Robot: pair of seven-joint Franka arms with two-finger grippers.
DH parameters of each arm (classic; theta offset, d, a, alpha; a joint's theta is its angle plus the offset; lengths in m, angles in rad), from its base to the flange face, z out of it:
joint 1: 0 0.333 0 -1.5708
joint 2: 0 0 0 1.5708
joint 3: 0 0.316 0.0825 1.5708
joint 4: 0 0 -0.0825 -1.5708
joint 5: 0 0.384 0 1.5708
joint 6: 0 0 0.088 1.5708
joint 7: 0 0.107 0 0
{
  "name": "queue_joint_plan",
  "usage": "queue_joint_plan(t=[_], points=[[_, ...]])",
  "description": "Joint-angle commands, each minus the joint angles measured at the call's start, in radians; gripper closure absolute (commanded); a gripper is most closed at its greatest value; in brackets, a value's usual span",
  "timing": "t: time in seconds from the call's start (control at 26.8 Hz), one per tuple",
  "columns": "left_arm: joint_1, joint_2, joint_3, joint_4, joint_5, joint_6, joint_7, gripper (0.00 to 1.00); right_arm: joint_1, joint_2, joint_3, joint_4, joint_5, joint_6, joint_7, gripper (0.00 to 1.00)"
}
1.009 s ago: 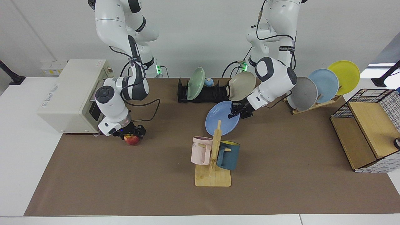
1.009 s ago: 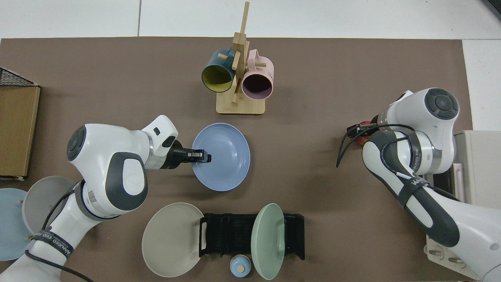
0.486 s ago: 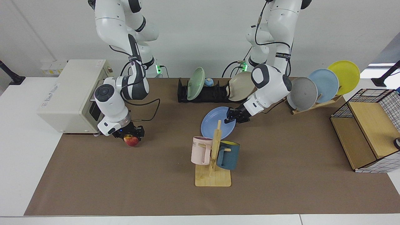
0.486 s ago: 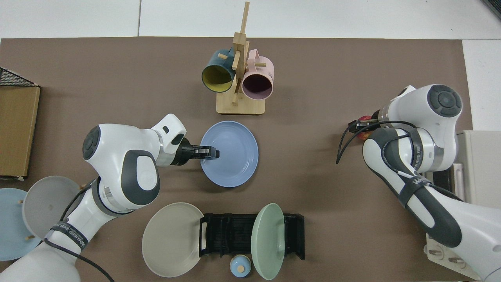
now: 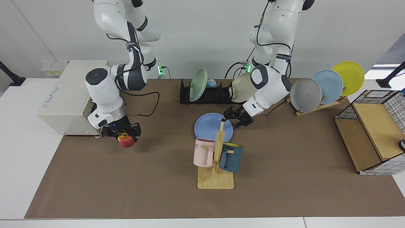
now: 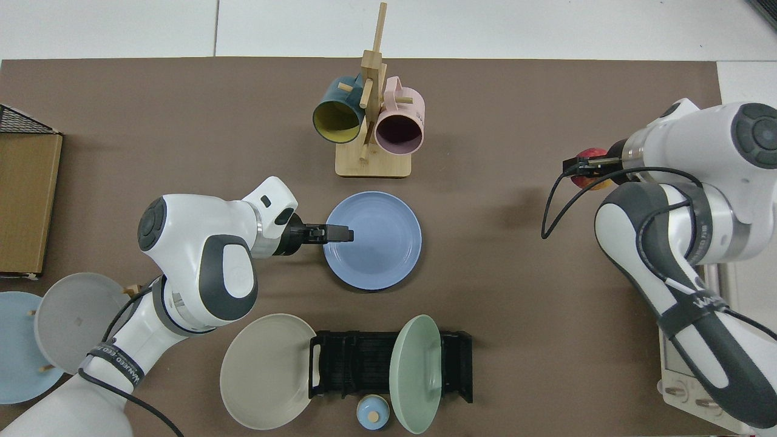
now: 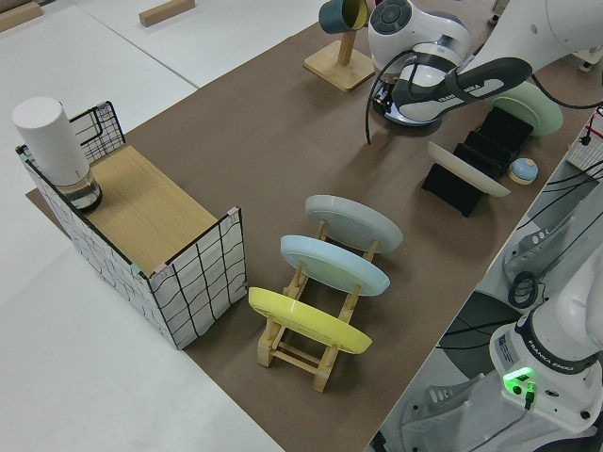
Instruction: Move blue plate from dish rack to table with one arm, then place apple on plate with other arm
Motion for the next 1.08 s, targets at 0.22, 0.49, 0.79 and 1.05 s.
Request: queue_joint_plan(t=[0.22,0.49,0.79,1.05], points=[[0.008,-0.199,0.054,0.012,0.238,-0.202,-0.164,0.08,0.104,-0.007,0.007,0.071,0.002,-0.061,0.148,1.00],[0.008,-0.279,0.079,0.136,0.557,-0.469,-0.307,0.04,0.225,0.017,0.009,0.106,0.011,-0.050,0.195,1.00],[0.016,-0.249,0.089,0.355,0.735,-0.698,-0.322,0.03,0.406,0.100,0.010,0.172,0.012,0.008,0.440,1.00],[0.011,-0.161,0.103,0.596,0.816,-0.903,-0.316,0.03,0.549,0.175,0.009,0.169,0.009,0.087,0.609,1.00]])
